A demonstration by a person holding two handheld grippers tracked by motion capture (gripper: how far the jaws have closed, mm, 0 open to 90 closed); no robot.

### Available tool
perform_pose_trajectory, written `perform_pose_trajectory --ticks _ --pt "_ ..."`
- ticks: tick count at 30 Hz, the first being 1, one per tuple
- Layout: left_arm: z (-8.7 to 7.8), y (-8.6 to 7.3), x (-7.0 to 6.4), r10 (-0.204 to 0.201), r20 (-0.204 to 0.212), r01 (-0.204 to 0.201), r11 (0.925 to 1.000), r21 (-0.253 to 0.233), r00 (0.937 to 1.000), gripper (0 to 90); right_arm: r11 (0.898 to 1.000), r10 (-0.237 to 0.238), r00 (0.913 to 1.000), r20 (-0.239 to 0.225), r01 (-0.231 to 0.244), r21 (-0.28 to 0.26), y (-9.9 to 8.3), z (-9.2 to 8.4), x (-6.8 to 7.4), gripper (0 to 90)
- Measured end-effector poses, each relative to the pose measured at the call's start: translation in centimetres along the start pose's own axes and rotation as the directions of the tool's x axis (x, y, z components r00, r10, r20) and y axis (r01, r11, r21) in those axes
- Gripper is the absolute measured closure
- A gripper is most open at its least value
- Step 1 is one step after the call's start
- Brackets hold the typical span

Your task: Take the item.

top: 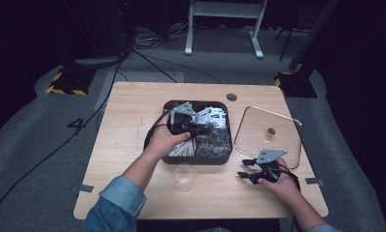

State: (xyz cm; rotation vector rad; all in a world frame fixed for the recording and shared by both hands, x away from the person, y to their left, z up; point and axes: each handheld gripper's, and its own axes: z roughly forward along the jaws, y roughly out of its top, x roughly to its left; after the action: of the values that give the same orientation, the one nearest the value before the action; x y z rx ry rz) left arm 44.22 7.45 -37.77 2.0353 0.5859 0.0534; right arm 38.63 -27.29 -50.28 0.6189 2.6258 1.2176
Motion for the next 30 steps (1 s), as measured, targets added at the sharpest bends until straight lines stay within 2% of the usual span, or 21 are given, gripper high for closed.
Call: perform_pose_trajectory --ticks 7,13,16,18,23,30 --pt "-1.9 -0.2 -0.4 0.011 0.011 -0.010 0.9995 -0.031 0.9999 82.0 1.000 0.001 1.0000 0.001 -0.001 0.000 0.0 0.0 0.0 44.7" --pt "-3.4 -1.0 -1.0 0.041 0.026 -0.040 0.9981 -0.048 0.9988 82.0 1.000 0.002 1.0000 0.000 -0.002 0.000 0.0 0.0 0.0 44.7" --pt "-4.1 -1.3 -1.3 0.037 0.028 -0.035 0.9969 -0.070 0.9989 82.0 1.000 0.000 1.0000 0.002 0.000 0.001 0.0 0.0 0.0 44.7" --pt "-4.7 -1.7 -1.6 0.035 0.020 -0.033 0.9963 -0.079 0.9992 82.0 1.000 0.000 1.0000 0.001 0.000 0.001 0.0 0.0 0.0 44.7" --pt "-5.8 -2.7 -2.4 0.020 -0.032 -0.022 0.9985 -0.050 0.9993 82.0 1.000 0.007 1.0000 0.000 -0.007 -0.001 0.0 0.0 0.0 44.7" --pt "-6.9 -3.9 -3.5 0.014 -0.060 -0.018 0.9979 -0.063 0.9981 82.0 1.000 0.007 1.0000 0.002 -0.007 -0.001 0.0 0.0 0.0 44.7"
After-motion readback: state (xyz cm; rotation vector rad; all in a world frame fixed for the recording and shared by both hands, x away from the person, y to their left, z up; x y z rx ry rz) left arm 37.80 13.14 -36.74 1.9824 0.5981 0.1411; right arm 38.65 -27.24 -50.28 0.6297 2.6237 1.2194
